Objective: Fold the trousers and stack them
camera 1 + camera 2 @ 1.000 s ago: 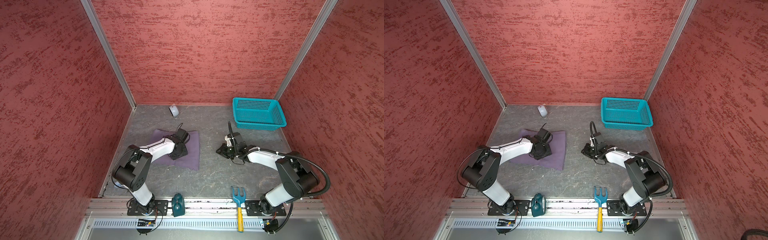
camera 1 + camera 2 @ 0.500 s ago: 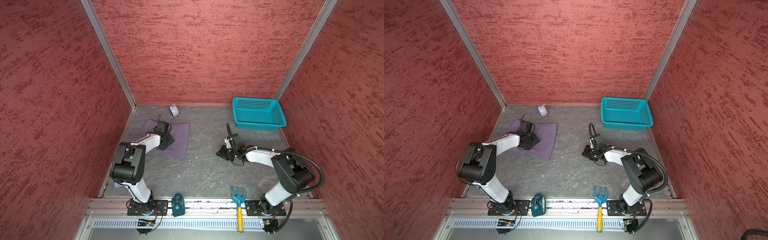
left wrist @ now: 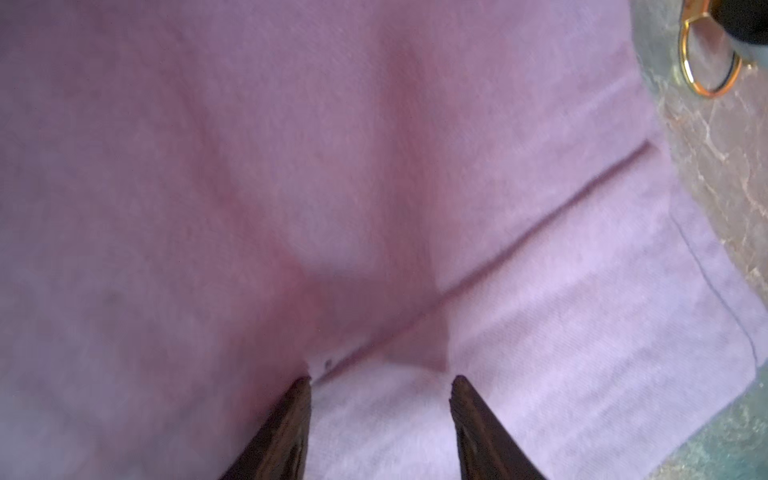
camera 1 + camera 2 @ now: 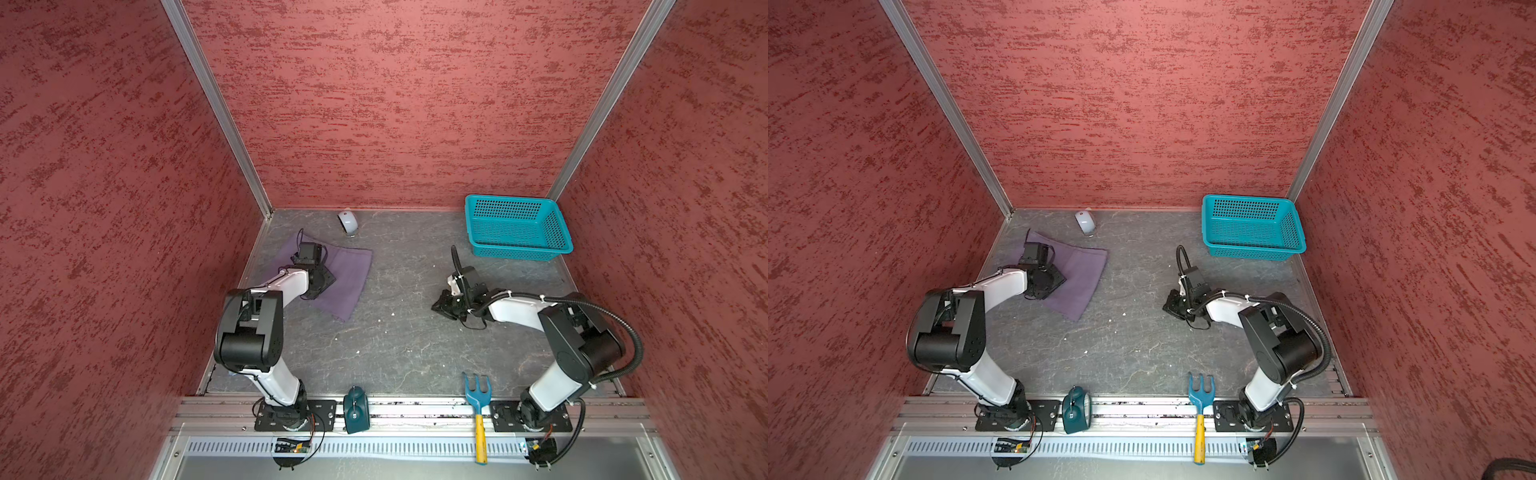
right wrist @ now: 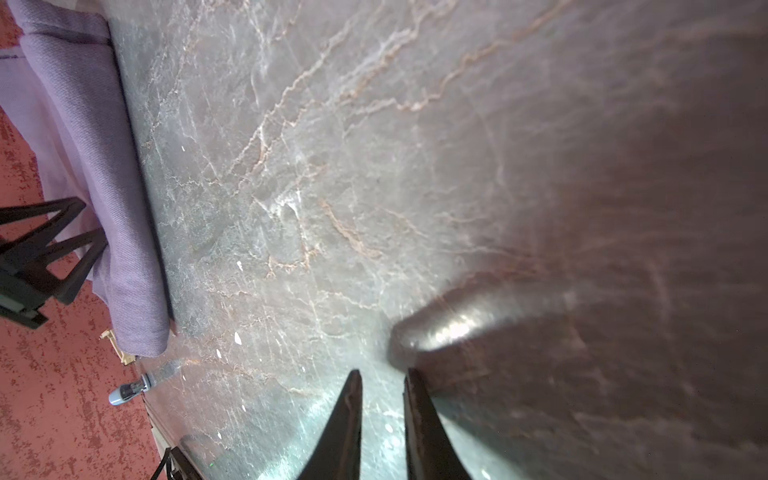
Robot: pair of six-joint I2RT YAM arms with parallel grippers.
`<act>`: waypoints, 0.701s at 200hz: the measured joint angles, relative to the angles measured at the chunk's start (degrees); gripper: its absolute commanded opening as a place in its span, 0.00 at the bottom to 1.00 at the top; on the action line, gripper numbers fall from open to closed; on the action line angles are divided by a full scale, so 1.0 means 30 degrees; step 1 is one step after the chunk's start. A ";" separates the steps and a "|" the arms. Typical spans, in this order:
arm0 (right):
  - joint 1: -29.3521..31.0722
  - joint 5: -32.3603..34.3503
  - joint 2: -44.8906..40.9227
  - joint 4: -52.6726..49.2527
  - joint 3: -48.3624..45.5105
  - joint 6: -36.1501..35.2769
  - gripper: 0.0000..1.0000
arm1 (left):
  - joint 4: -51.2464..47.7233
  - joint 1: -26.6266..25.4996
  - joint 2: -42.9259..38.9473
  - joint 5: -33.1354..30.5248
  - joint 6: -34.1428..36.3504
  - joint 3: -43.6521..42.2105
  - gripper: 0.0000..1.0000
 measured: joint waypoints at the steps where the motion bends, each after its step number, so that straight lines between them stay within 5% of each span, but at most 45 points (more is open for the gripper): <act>1: 0.0000 0.0000 0.0007 0.0000 0.0007 0.0000 0.20 | -0.0066 -0.0080 -0.0087 -0.0029 0.0000 0.0000 0.57; 53: 0.0000 -0.0277 0.0219 0.0029 0.0175 -0.0022 0.21 | -0.1588 -0.5085 -0.1188 -0.1078 0.1676 0.2645 0.57; 93: 0.0000 -0.0262 -0.0124 0.0022 0.0109 -0.0015 0.21 | -0.1647 -0.5617 0.1479 -0.0860 0.2382 0.4182 0.56; 140: 0.0000 -0.0240 -0.0707 0.0015 0.0073 0.0015 0.21 | -0.1909 -0.5544 0.5027 -0.0984 0.2630 0.5625 0.30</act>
